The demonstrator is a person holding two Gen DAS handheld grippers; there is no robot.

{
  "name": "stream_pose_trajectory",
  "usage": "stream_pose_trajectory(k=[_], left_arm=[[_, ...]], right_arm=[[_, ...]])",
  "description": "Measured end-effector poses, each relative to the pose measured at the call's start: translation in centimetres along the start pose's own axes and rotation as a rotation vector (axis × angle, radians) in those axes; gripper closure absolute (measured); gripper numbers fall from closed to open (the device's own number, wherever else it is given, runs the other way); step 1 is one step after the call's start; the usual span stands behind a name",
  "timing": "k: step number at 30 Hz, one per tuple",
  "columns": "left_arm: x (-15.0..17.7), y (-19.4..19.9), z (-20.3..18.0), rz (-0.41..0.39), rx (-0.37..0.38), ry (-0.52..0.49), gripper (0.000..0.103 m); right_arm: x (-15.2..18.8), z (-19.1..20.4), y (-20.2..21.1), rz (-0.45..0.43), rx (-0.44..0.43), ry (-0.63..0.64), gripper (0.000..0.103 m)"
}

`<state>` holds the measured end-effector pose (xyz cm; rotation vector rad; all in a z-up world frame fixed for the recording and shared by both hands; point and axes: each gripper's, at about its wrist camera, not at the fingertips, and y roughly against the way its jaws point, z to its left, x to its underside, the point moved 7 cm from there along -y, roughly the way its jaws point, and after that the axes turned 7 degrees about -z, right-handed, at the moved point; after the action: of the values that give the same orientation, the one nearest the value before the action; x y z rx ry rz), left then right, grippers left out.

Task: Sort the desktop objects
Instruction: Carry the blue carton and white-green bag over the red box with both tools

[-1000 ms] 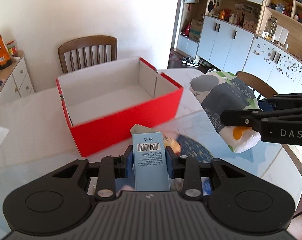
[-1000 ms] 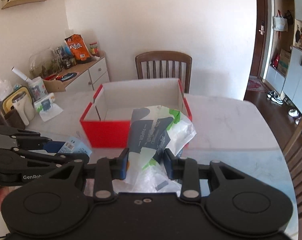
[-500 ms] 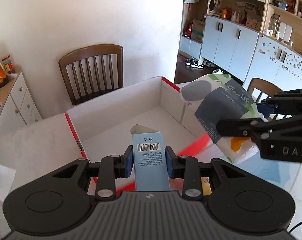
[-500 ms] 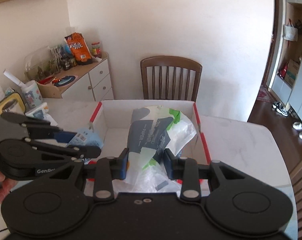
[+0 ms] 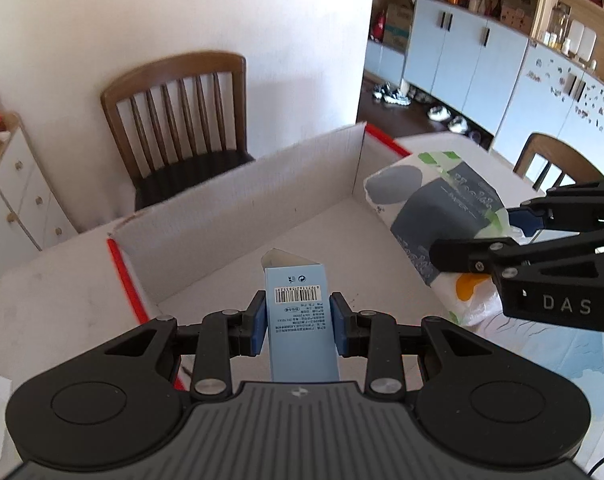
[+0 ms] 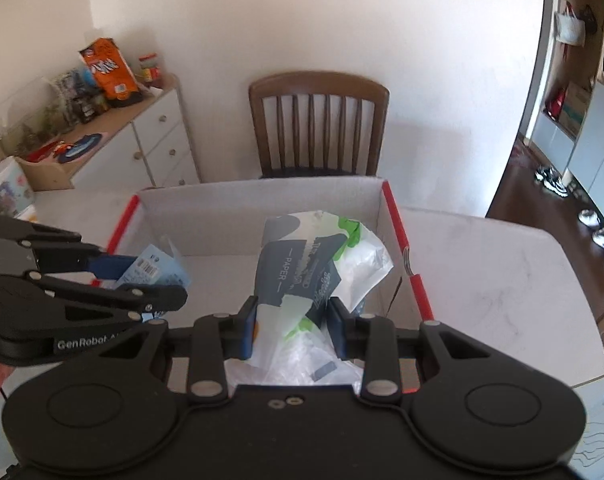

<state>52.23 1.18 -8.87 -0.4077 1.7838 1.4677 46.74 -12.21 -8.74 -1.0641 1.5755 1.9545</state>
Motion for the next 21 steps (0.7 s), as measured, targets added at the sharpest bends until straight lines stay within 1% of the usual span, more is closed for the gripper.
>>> stream_pose_trajectory(k=[4, 7, 8, 10, 13, 17, 19, 21], left_arm=[[0.3, -2.4, 0.6, 0.044, 0.01, -0.004, 0.072], [0.3, -4.0, 0.8, 0.082, 0.031, -0.012, 0.072], [0.3, -4.5, 0.8, 0.095, 0.035, -0.021, 0.072], [0.4, -5.4, 0.7, 0.118, 0.038, -0.043, 0.072], [0.6, -6.4, 0.4, 0.147, 0.041, -0.068, 0.072], [1.1, -7.6, 0.3, 0.197, 0.042, -0.081, 0.072], [1.4, -8.0, 0.3, 0.216, 0.053, -0.076, 0.072], [1.6, -8.3, 0.4, 0.23, 0.054, -0.071, 0.072]], right_arm=[[0.6, -0.4, -2.1, 0.038, 0.0, -0.028, 0.068], [1.0, -0.1, -3.3, 0.061, -0.01, -0.041, 0.068], [1.0, 0.1, -3.7, 0.067, -0.018, -0.035, 0.068], [1.3, 0.4, -4.3, 0.081, -0.005, -0.001, 0.068], [1.8, 0.2, -5.4, 0.111, 0.01, -0.004, 0.068], [2.2, -0.1, -6.2, 0.16, 0.006, -0.033, 0.068], [2.5, -0.3, -6.4, 0.184, -0.003, -0.063, 0.068], [2.8, -0.4, -6.5, 0.194, 0.003, -0.059, 0.068]])
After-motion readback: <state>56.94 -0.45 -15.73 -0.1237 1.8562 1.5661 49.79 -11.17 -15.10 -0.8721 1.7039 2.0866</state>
